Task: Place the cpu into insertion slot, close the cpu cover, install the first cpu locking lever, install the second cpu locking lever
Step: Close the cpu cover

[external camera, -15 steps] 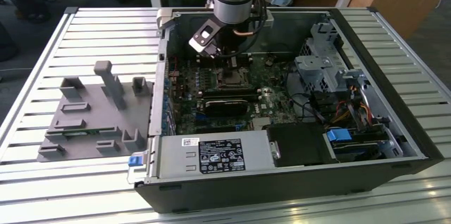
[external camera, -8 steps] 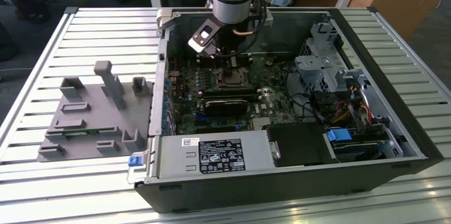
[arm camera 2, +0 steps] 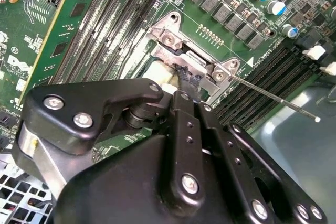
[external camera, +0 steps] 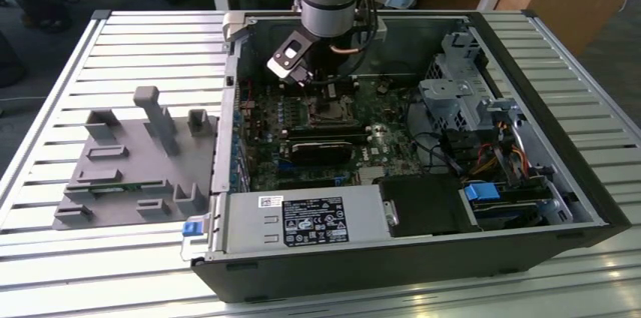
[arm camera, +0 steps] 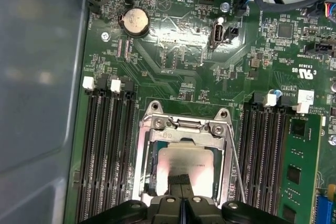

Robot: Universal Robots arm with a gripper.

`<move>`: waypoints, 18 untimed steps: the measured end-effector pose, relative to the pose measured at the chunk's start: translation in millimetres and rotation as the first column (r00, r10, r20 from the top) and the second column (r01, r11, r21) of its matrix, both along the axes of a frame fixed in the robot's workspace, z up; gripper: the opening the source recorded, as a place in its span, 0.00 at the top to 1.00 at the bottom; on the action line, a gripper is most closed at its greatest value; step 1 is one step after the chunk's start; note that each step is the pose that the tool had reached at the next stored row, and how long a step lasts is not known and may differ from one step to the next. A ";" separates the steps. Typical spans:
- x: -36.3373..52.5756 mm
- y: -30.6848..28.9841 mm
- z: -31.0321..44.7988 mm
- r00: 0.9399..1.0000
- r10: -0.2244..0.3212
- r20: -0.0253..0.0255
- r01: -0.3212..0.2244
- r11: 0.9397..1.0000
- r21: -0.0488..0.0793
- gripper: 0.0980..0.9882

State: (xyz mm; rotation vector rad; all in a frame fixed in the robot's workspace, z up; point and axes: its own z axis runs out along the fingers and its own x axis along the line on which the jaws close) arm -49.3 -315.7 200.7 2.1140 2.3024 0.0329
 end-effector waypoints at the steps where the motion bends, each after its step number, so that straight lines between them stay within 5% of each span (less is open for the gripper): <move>1: 0.4 0.0 -0.3 1.000 0.000 0.000 0.000 1.000 0.000 0.99; 11: 10.3 6.3 -0.9 1.000 0.004 0.001 -0.004 1.000 0.001 0.99; 18: 10.4 6.5 15.7 1.000 0.004 0.000 -0.004 1.000 0.000 0.99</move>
